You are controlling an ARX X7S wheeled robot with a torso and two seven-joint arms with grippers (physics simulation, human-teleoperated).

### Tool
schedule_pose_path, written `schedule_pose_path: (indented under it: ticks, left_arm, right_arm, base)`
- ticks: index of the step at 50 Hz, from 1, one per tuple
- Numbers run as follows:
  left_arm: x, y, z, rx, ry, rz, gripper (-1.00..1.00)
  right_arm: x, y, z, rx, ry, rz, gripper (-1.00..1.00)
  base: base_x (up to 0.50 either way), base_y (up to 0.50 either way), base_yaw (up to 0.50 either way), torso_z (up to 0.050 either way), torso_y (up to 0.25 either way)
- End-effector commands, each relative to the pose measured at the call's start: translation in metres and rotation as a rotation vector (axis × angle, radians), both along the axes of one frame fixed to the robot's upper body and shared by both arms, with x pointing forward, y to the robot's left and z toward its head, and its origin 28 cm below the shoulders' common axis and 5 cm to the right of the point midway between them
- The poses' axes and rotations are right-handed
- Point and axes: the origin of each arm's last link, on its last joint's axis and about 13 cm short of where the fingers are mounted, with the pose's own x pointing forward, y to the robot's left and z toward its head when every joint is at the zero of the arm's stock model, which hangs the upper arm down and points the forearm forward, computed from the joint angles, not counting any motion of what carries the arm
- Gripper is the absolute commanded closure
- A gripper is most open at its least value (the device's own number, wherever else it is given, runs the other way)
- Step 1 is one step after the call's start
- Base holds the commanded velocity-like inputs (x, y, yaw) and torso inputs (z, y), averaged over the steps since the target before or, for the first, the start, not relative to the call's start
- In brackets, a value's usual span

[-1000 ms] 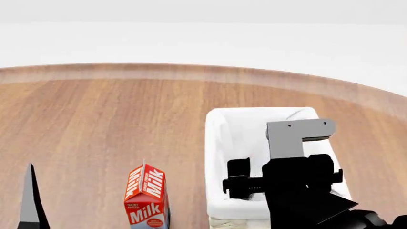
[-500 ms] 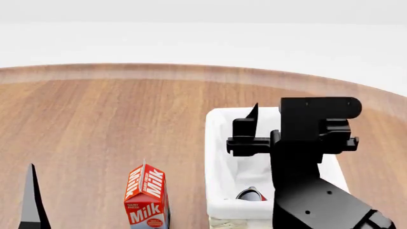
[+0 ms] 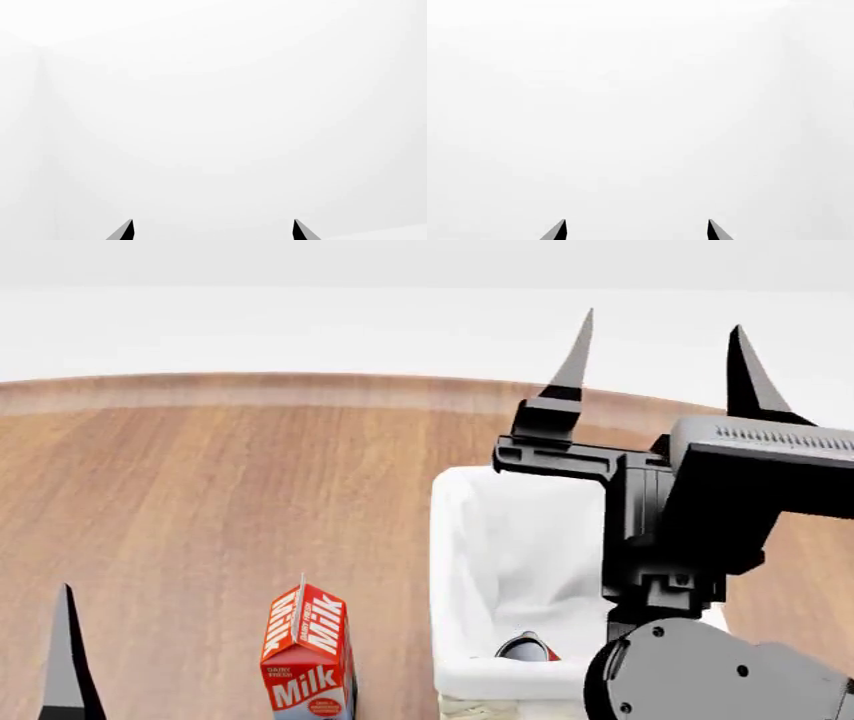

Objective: Pick up the alphabet soup and the tomato sauce, and put them in the basket.

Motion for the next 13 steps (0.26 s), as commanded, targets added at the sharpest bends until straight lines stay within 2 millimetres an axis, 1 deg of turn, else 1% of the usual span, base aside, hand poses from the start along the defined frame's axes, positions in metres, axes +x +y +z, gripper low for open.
schedule_pose_path:
  ticks: [1, 2, 8, 13]
  left_arm:
    - [0.001, -0.001, -0.002, 0.0, 0.005, -0.001, -1.0]
    - [0.001, -0.001, -0.002, -0.002, 0.005, -0.002, -1.0]
    - [0.001, -0.001, -0.002, -0.003, 0.006, -0.001, -1.0]
    - [0.001, -0.001, -0.002, -0.003, 0.006, -0.001, -1.0]
  right_arm:
    - [-0.032, 0.002, 0.032, 0.111, -0.242, 0.04, -1.0]
    - [-0.036, 0.003, 0.034, 0.131, -0.249, 0.072, -1.0]
    - [-0.057, 0.004, 0.044, 0.151, -0.35, 0.09, -1.0]
    - [-0.076, 0.001, 0.053, 0.208, -0.411, 0.131, -1.0]
  base:
    - [0.0, 0.0, 0.0, 0.0, 0.0]
    - [0.0, 0.0, 0.0, 0.0, 0.0]
    - [0.0, 0.0, 0.0, 0.0, 0.0]
    - [0.0, 0.0, 0.0, 0.0, 0.0]
